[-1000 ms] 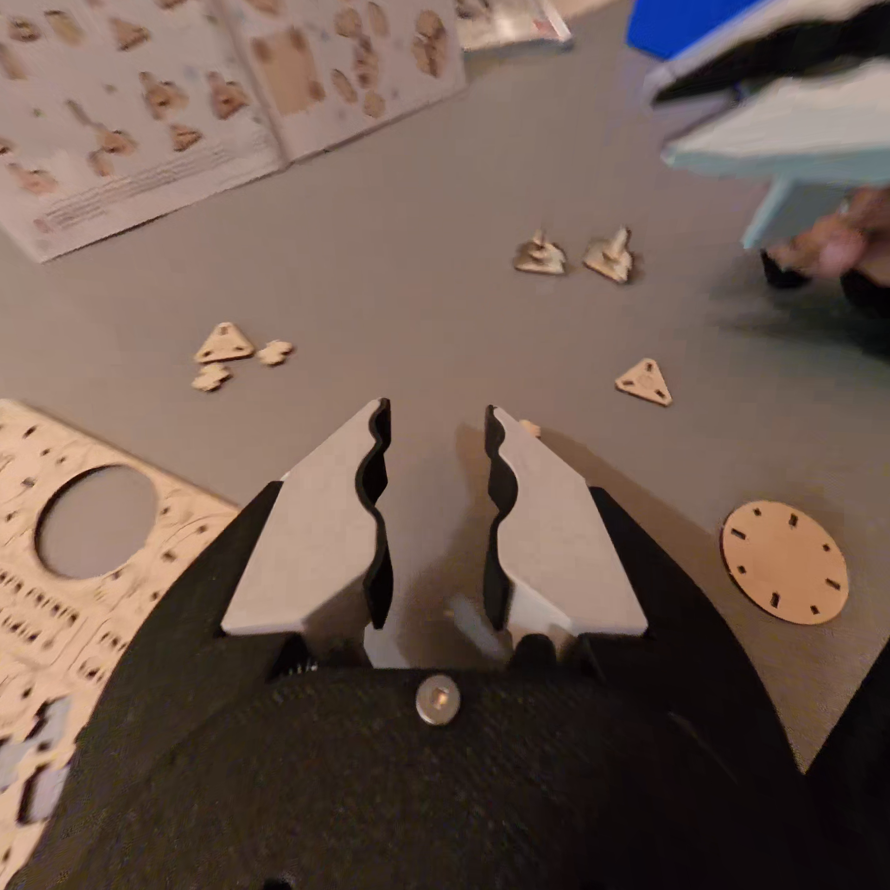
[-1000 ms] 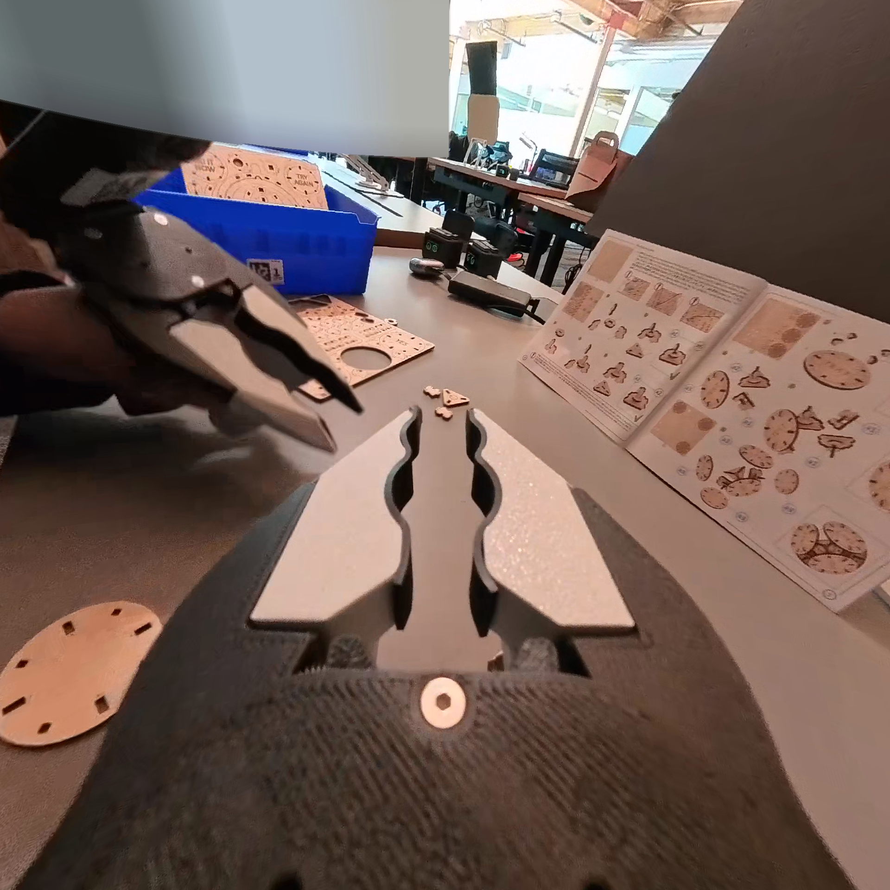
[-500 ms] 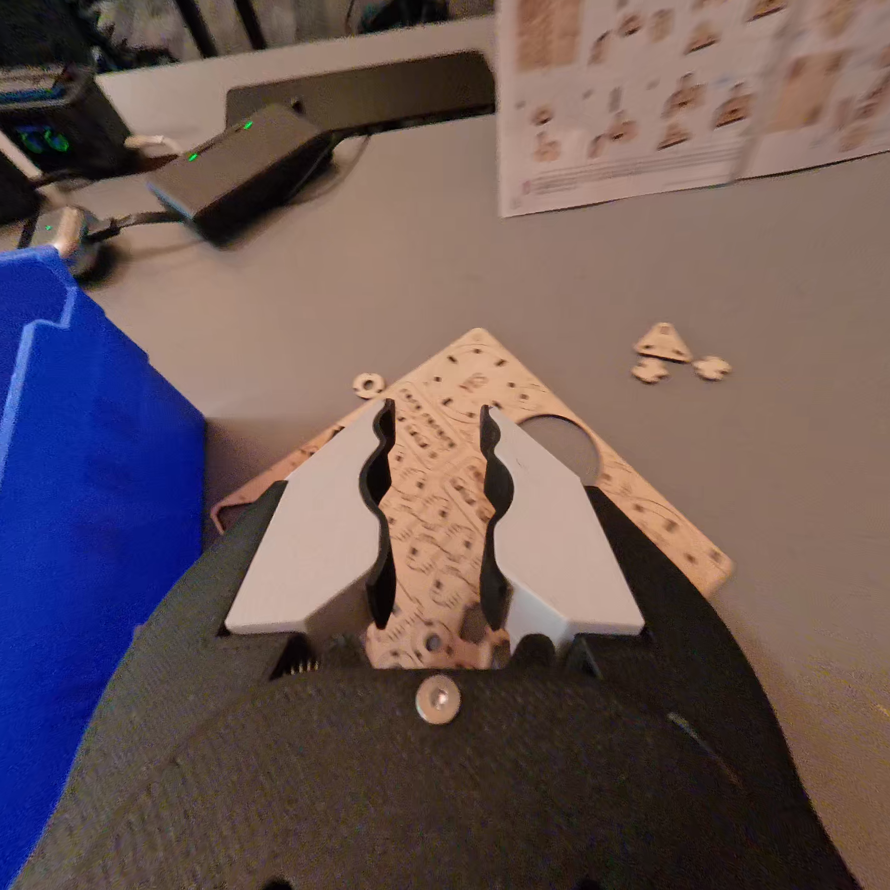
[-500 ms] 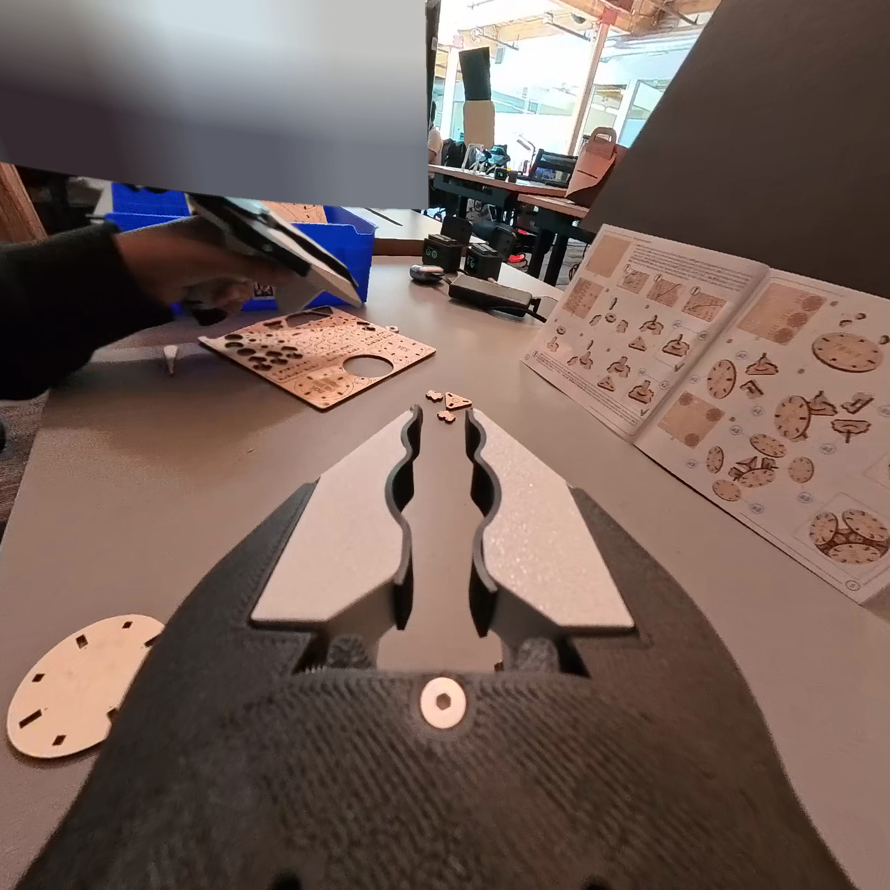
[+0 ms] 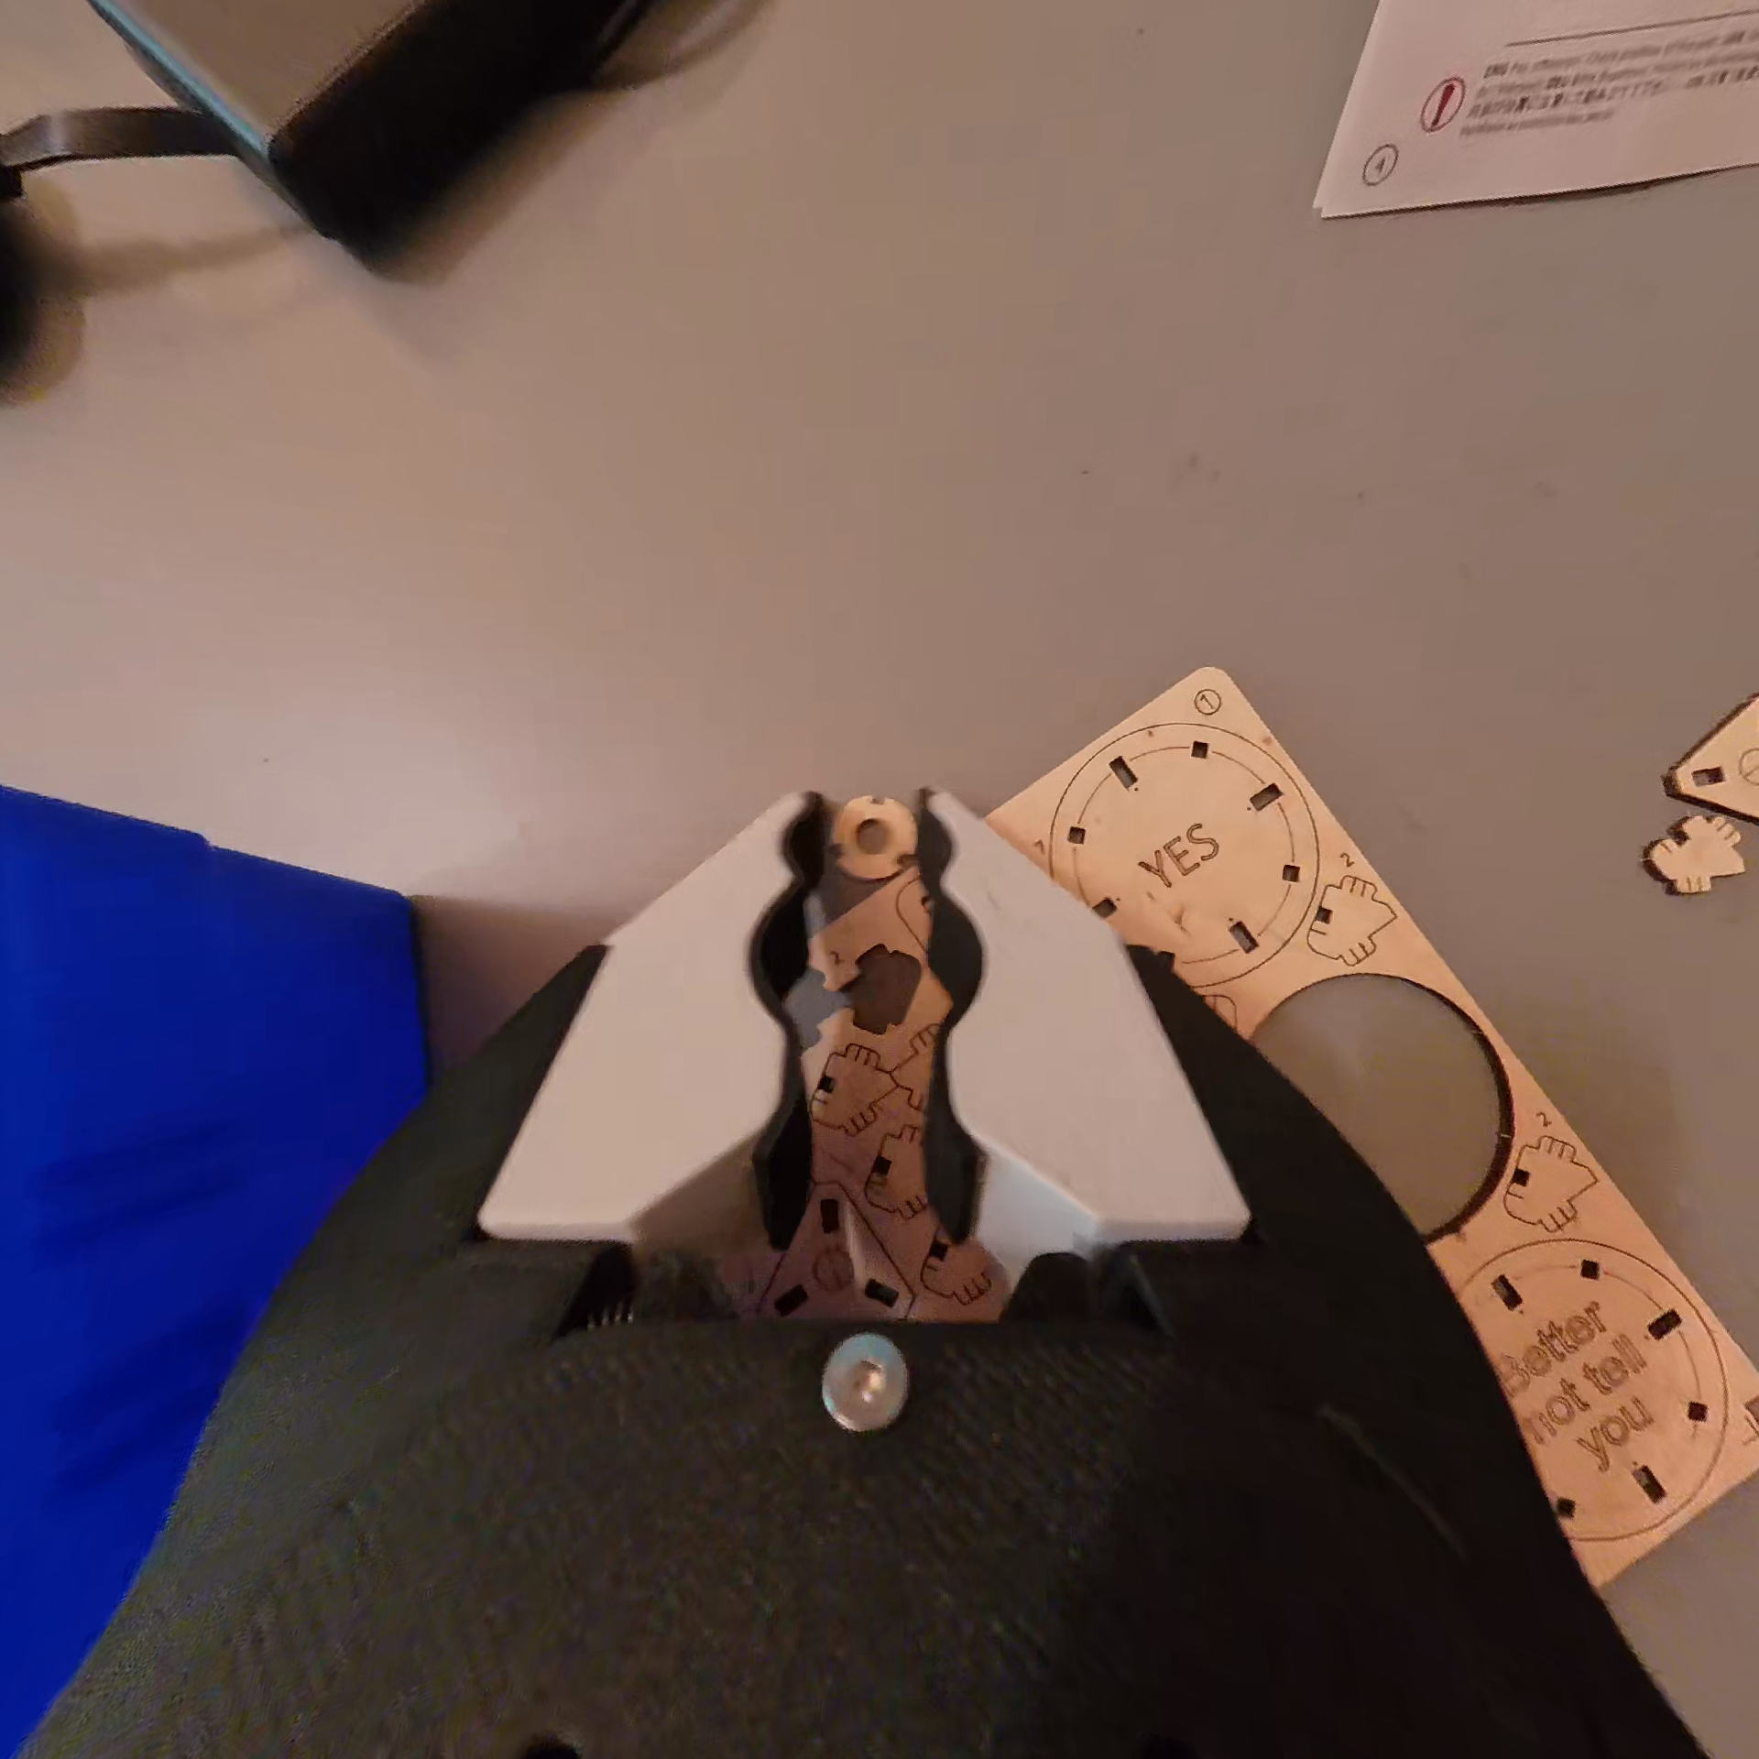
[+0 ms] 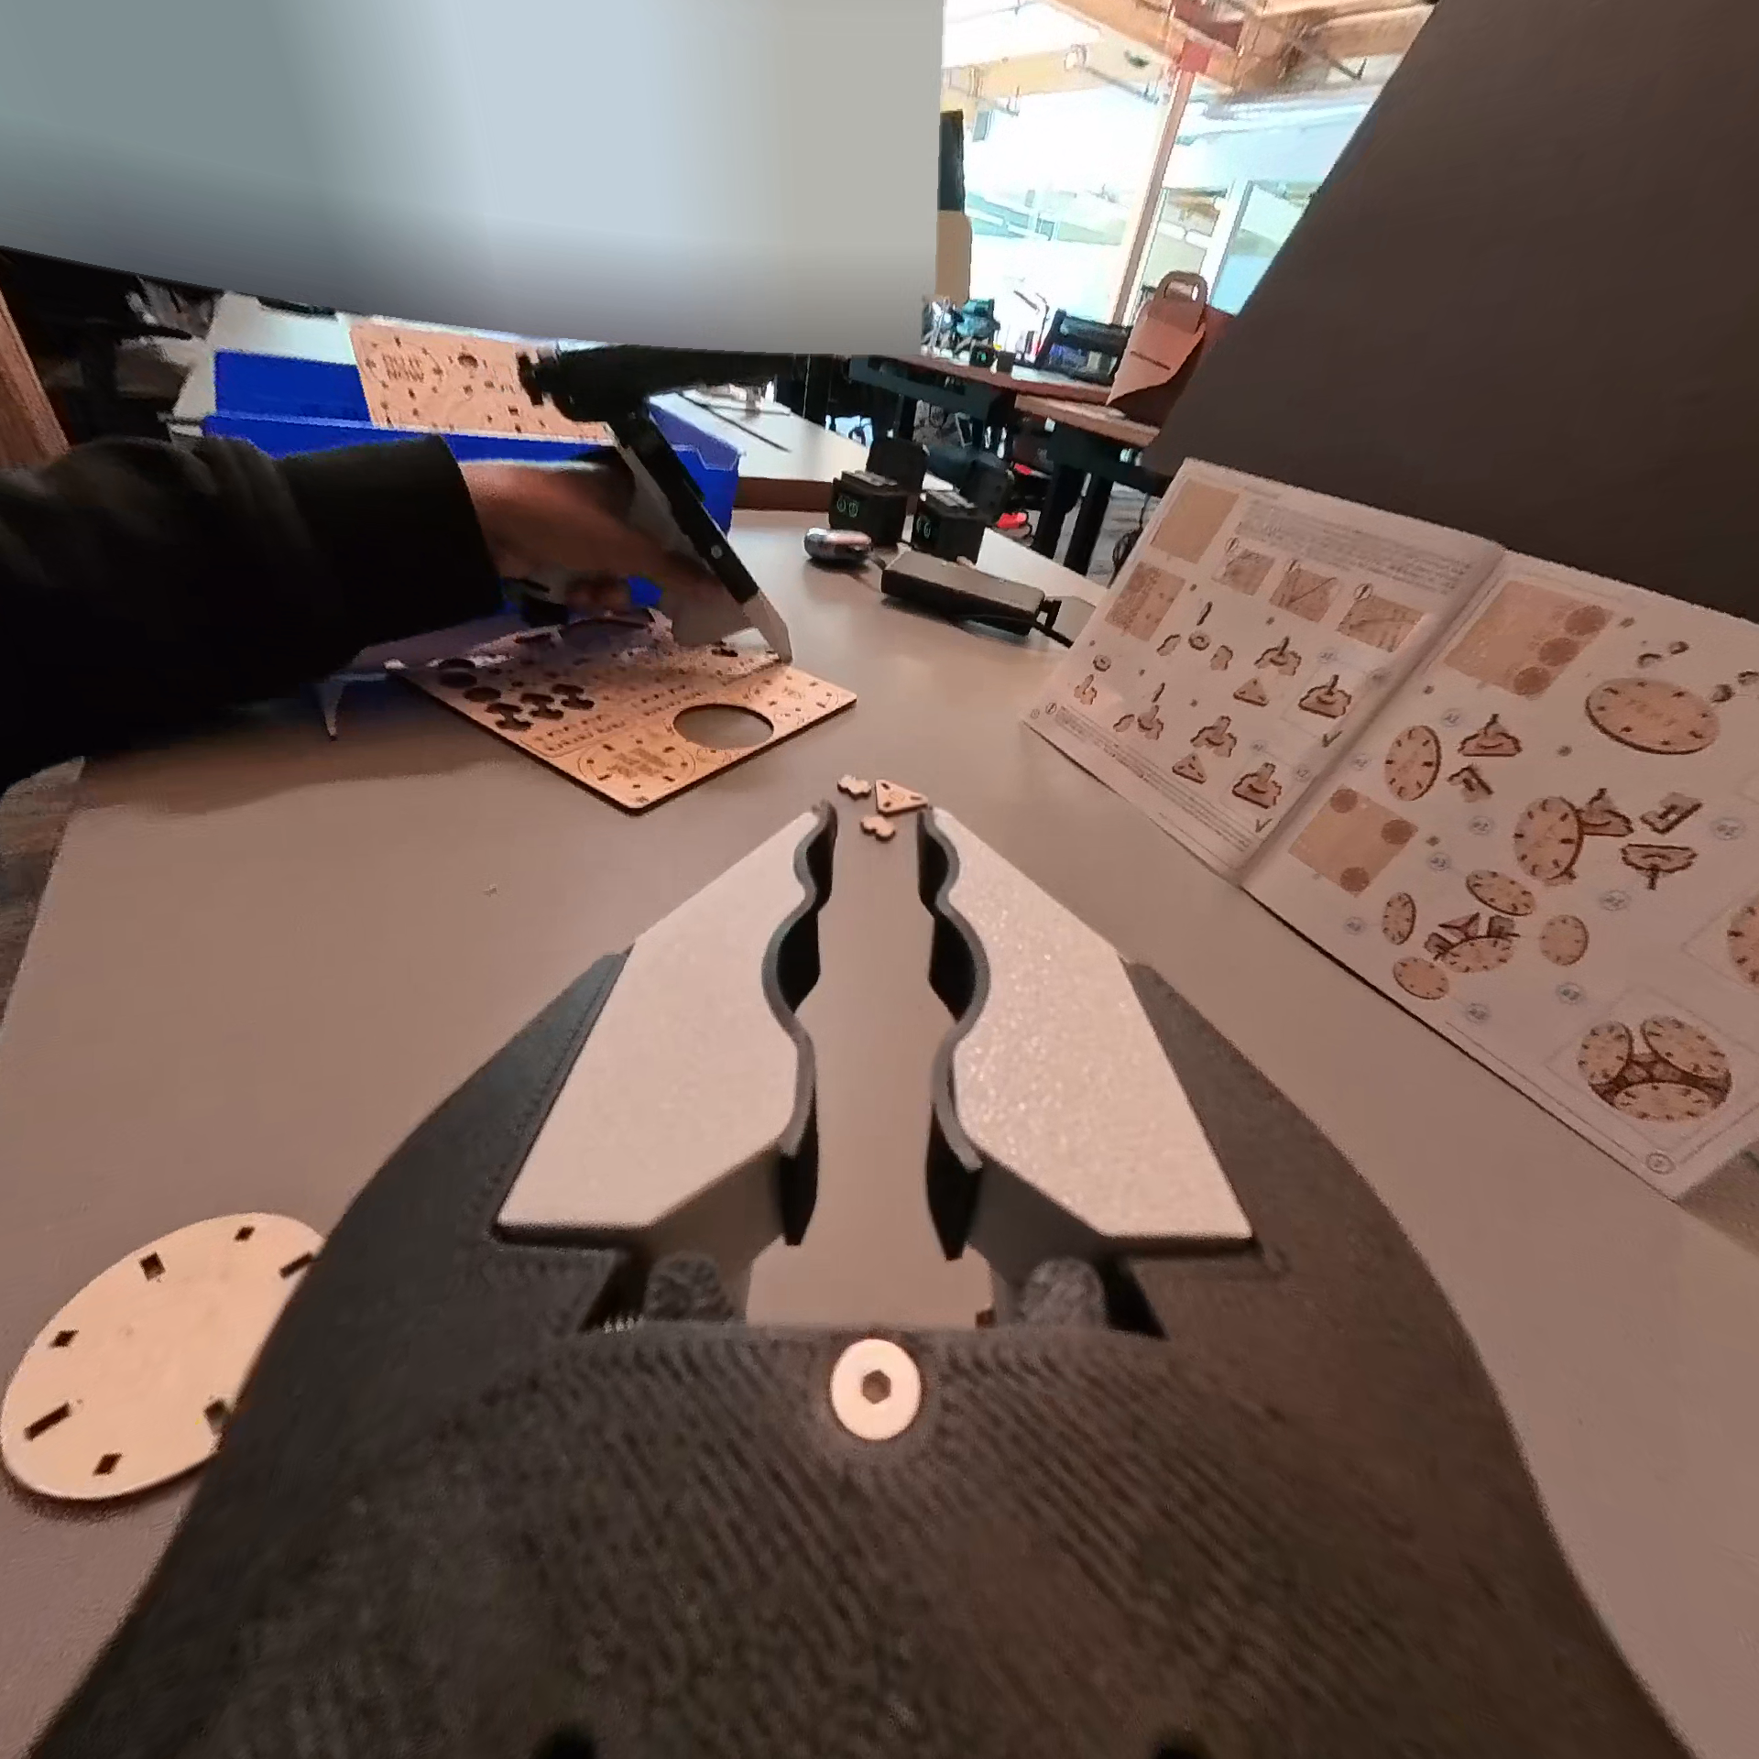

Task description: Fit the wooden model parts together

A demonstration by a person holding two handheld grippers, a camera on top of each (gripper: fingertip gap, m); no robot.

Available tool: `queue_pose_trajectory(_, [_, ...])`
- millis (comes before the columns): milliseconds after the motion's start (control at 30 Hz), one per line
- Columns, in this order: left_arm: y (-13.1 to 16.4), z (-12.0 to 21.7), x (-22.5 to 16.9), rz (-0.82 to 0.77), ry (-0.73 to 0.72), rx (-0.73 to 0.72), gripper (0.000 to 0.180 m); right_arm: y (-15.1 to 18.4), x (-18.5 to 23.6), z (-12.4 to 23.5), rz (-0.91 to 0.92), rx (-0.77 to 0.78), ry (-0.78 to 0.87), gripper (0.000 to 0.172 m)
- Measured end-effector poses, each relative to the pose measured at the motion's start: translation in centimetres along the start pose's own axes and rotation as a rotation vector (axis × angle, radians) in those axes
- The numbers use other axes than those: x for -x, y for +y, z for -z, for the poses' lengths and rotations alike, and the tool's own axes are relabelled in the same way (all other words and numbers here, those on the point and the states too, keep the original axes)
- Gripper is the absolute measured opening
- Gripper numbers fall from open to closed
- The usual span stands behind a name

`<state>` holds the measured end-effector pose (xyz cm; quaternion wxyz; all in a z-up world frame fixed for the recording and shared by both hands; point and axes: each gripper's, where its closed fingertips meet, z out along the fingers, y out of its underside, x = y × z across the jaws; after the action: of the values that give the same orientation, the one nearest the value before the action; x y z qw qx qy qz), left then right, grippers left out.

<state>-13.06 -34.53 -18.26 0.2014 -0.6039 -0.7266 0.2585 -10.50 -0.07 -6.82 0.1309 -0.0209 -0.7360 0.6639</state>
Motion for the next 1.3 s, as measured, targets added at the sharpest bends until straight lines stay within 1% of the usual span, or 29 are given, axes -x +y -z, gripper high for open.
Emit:
queue_pose_trajectory(67, [0.0,0.1,-0.3,-0.024,0.011,-0.006,0.015,0.3,0.0,-0.1,0.017,0.017,0.007,0.016])
queue_pose_trajectory(133, [-0.9,0.9,-1.1,-0.08,0.033,-0.067,0.016,0.4,0.0,-0.2,0.024,0.023,0.011,0.016])
queue_pose_trajectory(200, [-3.2,3.2,-2.0,-0.126,0.026,-0.228,0.016,0.5,-0.1,-0.1,0.025,0.025,0.015,0.016])
queue_pose_trajectory(267, [-5.3,6.3,-3.3,-0.174,-0.003,-0.392,0.016,0.5,-0.2,-0.2,0.024,0.026,0.018,0.016])
queue_pose_trajectory(300, [-5.9,7.7,-4.6,-0.205,0.02,-0.452,0.016,0.5,-0.2,-0.2,0.025,0.027,0.017,0.016])
queue_pose_trajectory(367, [-6.2,9.9,-8.3,-0.226,0.122,-0.537,0.016,0.6,0.0,-0.3,0.033,0.031,0.016,0.016])
queue_pose_trajectory(433, [-5.5,11.9,-13.4,-0.202,0.353,-0.586,0.016,0.5,0.2,-0.3,0.057,0.034,0.013,0.016])
queue_pose_trajectory(467, [-5.1,12.9,-15.9,-0.14,0.491,-0.604,0.015,0.4,0.4,-0.4,0.076,0.03,0.009,0.017])
queue_pose_trajectory(500, [-4.6,14.1,-18.6,-0.059,0.66,-0.619,0.015,0.2,0.9,-0.3,0.106,0.017,-0.006,0.018])
queue_pose_trajectory(567, [-3.6,17.3,-23.7,0.166,1.032,-0.654,0.015,-1.2,2.9,0.0,0.205,-0.055,-0.067,0.025])
queue_pose_trajectory(600, [-2.8,18.5,-25.8,0.269,1.18,-0.642,0.015,-1.9,3.8,0.3,0.269,-0.101,-0.074,0.026])
queue_pose_trajectory(633, [-2.0,19.1,-27.6,0.355,1.281,-0.621,0.015,-2.4,4.5,0.5,0.335,-0.132,-0.07,0.026])
queue_pose_trajectory(700, [-0.7,19.9,-30.1,0.479,1.401,-0.609,0.014,-2.5,5.4,0.6,0.436,-0.149,-0.053,0.027])
queue_pose_trajectory(767, [0.0,20.1,-31.3,0.547,1.445,-0.614,0.014,-2.4,5.7,0.6,0.485,-0.147,-0.041,0.031])
queue_pose_trajectory(800, [0.3,19.9,-31.6,0.57,1.445,-0.614,0.014,-2.5,5.8,0.6,0.497,-0.149,-0.033,0.03])
queue_pose_trajectory(833, [0.5,19.7,-31.7,0.593,1.446,-0.608,0.014,-2.6,5.8,0.7,0.503,-0.154,-0.025,0.029])
queue_pose_trajectory(933, [0.8,19.8,-31.8,0.654,1.504,-0.58,0.014,-3.0,5.3,1.0,0.503,-0.171,0.006,0.016])
queue_pose_trajectory(1033, [1.3,19.6,-32.0,0.667,1.5,-0.57,0.014,-3.2,4.8,1.3,0.482,-0.185,0.018,0.013])
queue_pose_trajectory(1100, [1.6,19.8,-32.1,0.672,1.504,-0.575,0.014,-3.3,5.3,1.5,0.468,-0.201,-0.02,0.015])
queue_pose_trajectory(1167, [1.7,20.1,-32.1,0.681,1.504,-0.575,0.013,-3.2,6.6,1.7,0.46,-0.219,-0.098,0.026])
queue_pose_trajectory(1200, [1.8,20.3,-32.1,0.677,1.504,-0.574,0.013,-3.1,6.8,1.6,0.464,-0.216,-0.107,0.03])
queue_pose_trajectory(1233, [2.0,20.6,-32.2,0.666,1.503,-0.579,0.013,-3.1,7.0,1.6,0.477,-0.213,-0.102,0.031])
queue_pose_trajectory(1300, [2.6,21.0,-32.5,0.64,1.49,-0.588,0.013,-3.0,7.0,1.5,0.505,-0.213,-0.082,0.026])
